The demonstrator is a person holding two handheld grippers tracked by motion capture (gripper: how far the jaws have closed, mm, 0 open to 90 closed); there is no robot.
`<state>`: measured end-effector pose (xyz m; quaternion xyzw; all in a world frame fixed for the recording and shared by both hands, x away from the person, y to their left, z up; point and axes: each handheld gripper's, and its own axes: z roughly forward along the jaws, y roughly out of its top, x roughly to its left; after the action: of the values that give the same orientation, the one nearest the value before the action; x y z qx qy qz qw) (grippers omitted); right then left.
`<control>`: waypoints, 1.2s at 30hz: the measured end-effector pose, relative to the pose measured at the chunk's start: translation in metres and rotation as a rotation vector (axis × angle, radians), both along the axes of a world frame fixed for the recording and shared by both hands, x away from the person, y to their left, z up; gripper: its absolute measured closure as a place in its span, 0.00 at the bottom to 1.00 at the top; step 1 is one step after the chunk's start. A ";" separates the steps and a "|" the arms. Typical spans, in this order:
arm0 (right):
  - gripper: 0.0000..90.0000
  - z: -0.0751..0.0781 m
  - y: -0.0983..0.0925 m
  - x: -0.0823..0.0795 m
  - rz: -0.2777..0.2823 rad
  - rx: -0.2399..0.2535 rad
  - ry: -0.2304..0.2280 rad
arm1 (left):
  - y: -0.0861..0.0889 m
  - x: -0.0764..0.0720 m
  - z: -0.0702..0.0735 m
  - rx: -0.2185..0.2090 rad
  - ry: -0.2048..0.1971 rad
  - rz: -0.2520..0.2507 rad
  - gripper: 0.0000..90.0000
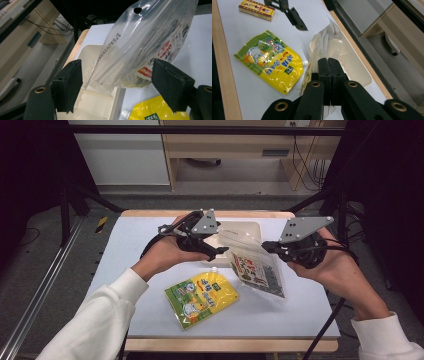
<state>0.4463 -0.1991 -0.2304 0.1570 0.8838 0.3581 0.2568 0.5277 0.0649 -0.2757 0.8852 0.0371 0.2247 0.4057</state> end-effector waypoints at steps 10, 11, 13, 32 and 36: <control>1.00 -0.002 0.001 0.000 -0.009 0.008 0.014 | -0.019 0.006 -0.015 0.043 0.034 -0.021 0.45; 1.00 -0.002 0.001 0.000 -0.009 0.006 0.015 | -0.020 0.007 -0.016 0.046 0.040 -0.025 0.49; 1.00 -0.002 0.000 0.000 -0.014 0.007 0.019 | -0.022 0.006 -0.018 0.068 0.039 -0.034 0.53; 0.72 0.003 0.015 0.004 -0.046 -0.093 0.025 | -0.026 -0.008 -0.023 0.105 0.046 -0.105 0.88; 0.61 -0.001 0.030 0.010 -0.038 -0.170 -0.012 | -0.029 -0.009 -0.024 0.093 0.046 -0.108 0.88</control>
<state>0.4565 -0.1686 -0.2313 0.1495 0.9063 0.2779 0.2811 0.5183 0.0358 -0.2995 0.9088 -0.0119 0.1834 0.3747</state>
